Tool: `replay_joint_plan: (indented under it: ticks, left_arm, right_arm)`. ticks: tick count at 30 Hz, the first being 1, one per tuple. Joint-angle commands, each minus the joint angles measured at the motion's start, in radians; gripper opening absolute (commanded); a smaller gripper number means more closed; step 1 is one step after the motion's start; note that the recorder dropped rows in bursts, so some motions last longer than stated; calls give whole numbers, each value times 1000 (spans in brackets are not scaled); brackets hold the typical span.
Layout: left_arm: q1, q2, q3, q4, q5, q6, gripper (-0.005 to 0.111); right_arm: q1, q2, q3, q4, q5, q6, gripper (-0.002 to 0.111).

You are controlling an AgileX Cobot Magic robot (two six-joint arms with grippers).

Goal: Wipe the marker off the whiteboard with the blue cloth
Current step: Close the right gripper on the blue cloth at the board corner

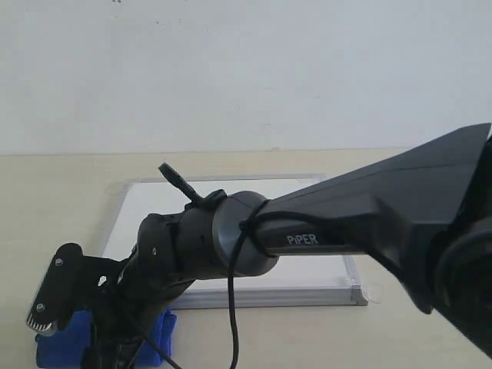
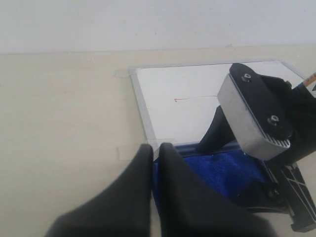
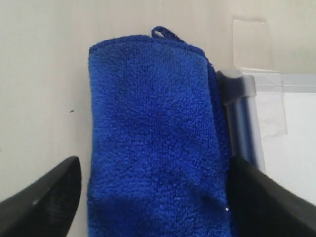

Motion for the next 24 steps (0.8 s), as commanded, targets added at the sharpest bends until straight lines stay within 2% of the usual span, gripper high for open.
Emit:
replay_joint_plan:
  ticks: [1,9,14,22,23,24]
  left_arm:
    - [0,-2,-2,-10,-5,1,4]
    - [0,-2,-2,-10,-5,1,4]
    - [0,-2,-2,-10,-5,1,4]
    - [0,-2,-2,-10,-5,1,4]
    - [0,-2,-2,-10,-5,1,4]
    - [0,-2,-2,-10,-5,1,4]
  right_arm:
    - [2,3,-4,7,9,-3,75]
    - [2,3,-4,7,60,41,73]
    - [2,3,-4,7,114,41,53]
    - [2,3,-4,7,135,55,4]
    - [2,3,-4,7,146,62,-1]
    - [2,3,-4,7,154,61,0]
